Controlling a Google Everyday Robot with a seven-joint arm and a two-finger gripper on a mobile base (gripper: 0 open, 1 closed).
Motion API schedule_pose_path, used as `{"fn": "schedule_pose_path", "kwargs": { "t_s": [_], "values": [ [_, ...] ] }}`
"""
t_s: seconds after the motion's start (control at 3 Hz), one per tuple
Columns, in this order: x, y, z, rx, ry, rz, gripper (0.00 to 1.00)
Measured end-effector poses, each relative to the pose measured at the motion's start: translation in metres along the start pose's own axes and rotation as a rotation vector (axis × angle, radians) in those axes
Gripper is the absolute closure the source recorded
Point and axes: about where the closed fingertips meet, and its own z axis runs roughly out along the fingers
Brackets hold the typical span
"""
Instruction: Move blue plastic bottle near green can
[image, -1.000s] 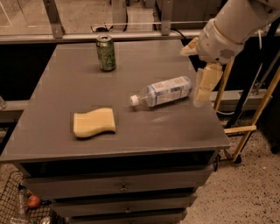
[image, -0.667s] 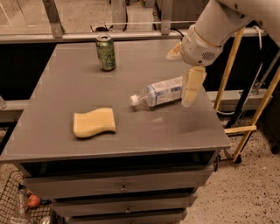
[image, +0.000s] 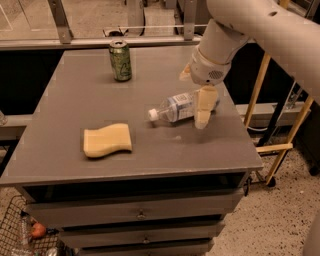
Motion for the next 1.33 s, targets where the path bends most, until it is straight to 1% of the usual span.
{"fn": "schedule_pose_path", "kwargs": {
  "t_s": [0.33, 0.67, 1.0, 1.33],
  "values": [
    [0.003, -0.002, 0.017, -0.027, 0.025, 0.016, 0.18],
    [0.008, -0.007, 0.019, -0.026, 0.046, 0.028, 0.41],
    [0.012, -0.014, 0.011, -0.008, 0.055, 0.042, 0.64],
    [0.014, -0.026, -0.005, 0.004, 0.054, 0.111, 0.87]
  ]
}}
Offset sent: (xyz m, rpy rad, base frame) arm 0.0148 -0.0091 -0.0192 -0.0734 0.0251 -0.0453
